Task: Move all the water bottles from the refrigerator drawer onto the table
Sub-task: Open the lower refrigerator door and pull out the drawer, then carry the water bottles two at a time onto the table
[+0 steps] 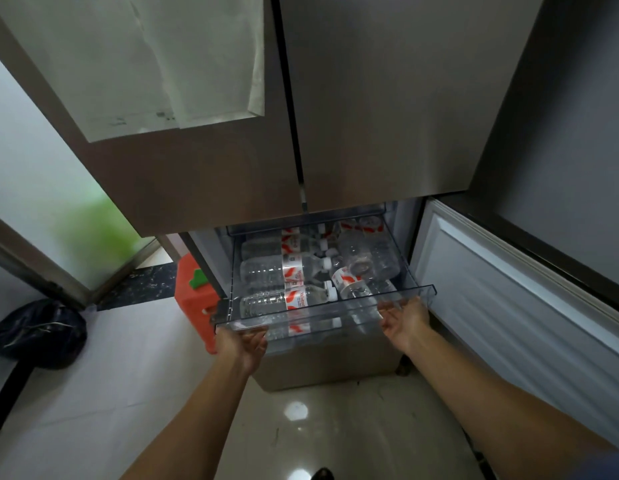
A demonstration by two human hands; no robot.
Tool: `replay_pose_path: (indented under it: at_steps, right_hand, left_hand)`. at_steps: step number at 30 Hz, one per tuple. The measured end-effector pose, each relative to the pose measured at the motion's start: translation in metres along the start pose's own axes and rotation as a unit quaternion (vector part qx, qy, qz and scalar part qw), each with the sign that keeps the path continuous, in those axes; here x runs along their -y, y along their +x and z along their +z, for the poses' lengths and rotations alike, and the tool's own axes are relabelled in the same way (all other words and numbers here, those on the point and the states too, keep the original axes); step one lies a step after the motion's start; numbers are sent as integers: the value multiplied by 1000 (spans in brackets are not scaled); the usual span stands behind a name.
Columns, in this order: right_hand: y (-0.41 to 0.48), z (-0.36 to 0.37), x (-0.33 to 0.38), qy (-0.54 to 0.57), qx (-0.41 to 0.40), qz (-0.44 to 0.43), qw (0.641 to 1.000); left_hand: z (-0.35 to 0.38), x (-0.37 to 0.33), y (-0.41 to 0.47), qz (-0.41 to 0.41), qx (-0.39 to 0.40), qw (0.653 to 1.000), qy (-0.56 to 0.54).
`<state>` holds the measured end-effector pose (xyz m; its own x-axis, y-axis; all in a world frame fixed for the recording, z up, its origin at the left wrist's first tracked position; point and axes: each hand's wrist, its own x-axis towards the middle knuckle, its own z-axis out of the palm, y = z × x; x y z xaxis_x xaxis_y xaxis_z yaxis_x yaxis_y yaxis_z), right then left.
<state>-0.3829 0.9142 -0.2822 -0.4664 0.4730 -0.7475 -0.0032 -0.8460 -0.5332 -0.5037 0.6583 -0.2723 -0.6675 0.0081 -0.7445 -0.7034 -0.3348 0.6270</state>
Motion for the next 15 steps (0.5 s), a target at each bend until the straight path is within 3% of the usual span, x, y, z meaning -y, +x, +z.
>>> replay_pose_path:
  at_steps: [6, 9, 12, 15]
  right_hand:
    - [4, -6, -5, -28, -11, -35, 999]
    - [0, -11, -6, -158, -38, -65, 985]
    - [-16, -11, -7, -367, -12, -84, 927]
    - [-30, 14, -4, -488, 66, -159, 856]
  left_hand:
    - [-4, 0, -5, 0, 30, 1000, 8]
    - [-10, 1, -10, 11, 42, 998, 48]
    - [-23, 1, -10, 32, 32, 987, 155]
    - [-35, -4, -9, 93, 48, 934, 341]
